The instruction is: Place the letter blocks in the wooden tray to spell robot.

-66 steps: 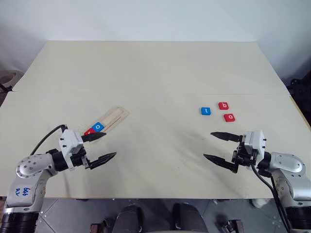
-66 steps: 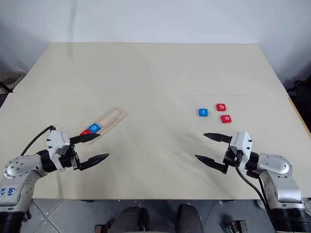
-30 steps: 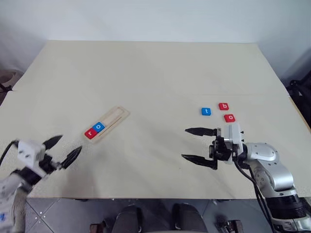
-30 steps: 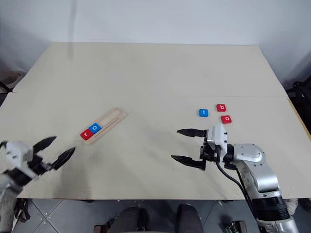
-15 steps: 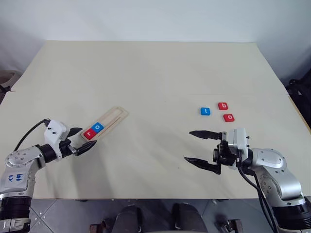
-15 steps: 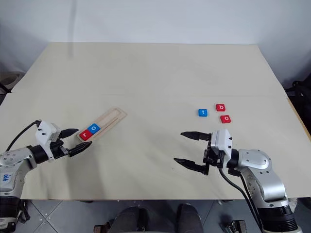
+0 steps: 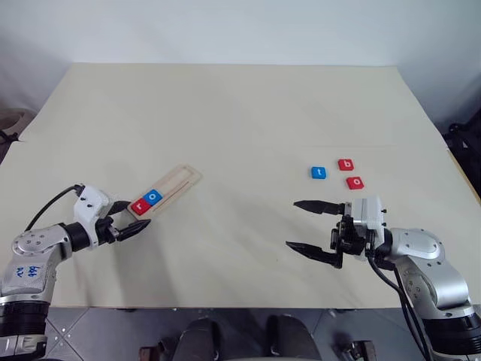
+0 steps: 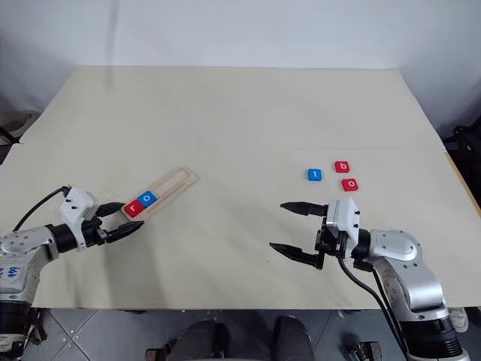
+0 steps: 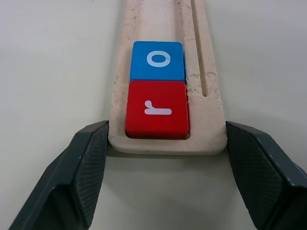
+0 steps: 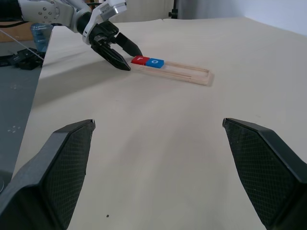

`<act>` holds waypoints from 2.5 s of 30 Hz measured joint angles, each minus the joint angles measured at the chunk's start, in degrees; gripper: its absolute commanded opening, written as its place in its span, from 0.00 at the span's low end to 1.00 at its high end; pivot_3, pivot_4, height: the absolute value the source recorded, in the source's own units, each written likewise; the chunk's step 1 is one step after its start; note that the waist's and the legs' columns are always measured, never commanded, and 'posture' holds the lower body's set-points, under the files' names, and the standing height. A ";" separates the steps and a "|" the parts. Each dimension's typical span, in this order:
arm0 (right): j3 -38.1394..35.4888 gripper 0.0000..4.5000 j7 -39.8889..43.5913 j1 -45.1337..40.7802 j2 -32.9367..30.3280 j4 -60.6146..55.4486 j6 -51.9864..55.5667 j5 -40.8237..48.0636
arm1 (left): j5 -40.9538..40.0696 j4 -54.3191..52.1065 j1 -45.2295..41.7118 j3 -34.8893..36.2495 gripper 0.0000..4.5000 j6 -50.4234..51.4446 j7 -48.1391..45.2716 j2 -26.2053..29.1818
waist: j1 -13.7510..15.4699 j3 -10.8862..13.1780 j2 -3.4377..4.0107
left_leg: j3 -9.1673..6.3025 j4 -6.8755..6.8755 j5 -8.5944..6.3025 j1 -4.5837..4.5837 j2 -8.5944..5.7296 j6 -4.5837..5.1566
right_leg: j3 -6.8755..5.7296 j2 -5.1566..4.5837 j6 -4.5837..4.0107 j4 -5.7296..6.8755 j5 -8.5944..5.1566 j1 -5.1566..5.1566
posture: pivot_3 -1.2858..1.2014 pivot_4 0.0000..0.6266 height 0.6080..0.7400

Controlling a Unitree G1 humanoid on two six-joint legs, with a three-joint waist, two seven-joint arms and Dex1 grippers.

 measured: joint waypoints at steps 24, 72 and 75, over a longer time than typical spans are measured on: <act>-21.27 1.00 -2.41 32.80 -3.25 -6.54 -2.15 0.15 | 10.68 6.47 -23.26 -27.52 0.76 -12.83 -19.01 -10.87 | 1.42 0.03 -0.04 | 0.42 0.08 0.05 -0.02 0.04 -0.09 | 0.07 0.27 0.01 -0.06 0.01 0.06 | 0.52 0.24 1.00; -20.02 1.00 -40.86 1.94 -2.08 -3.98 31.29 -0.83 | -9.05 -13.31 -7.63 -10.75 0.99 -3.05 -16.95 -10.80 | 0.12 0.02 0.11 | -0.10 0.08 0.09 -0.01 0.09 -0.15 | 0.18 0.26 -0.06 0.09 -0.02 -0.02 | 0.52 0.24 1.00; -16.82 1.00 -43.62 -5.23 -2.16 -0.32 36.77 -1.49 | -8.62 -13.54 -7.87 -10.81 0.99 -3.52 -14.95 -11.77 | 0.14 0.02 0.11 | -0.08 0.08 0.09 -0.05 0.09 -0.15 | 0.16 0.25 -0.06 0.07 -0.02 -0.03 | 0.52 0.24 1.00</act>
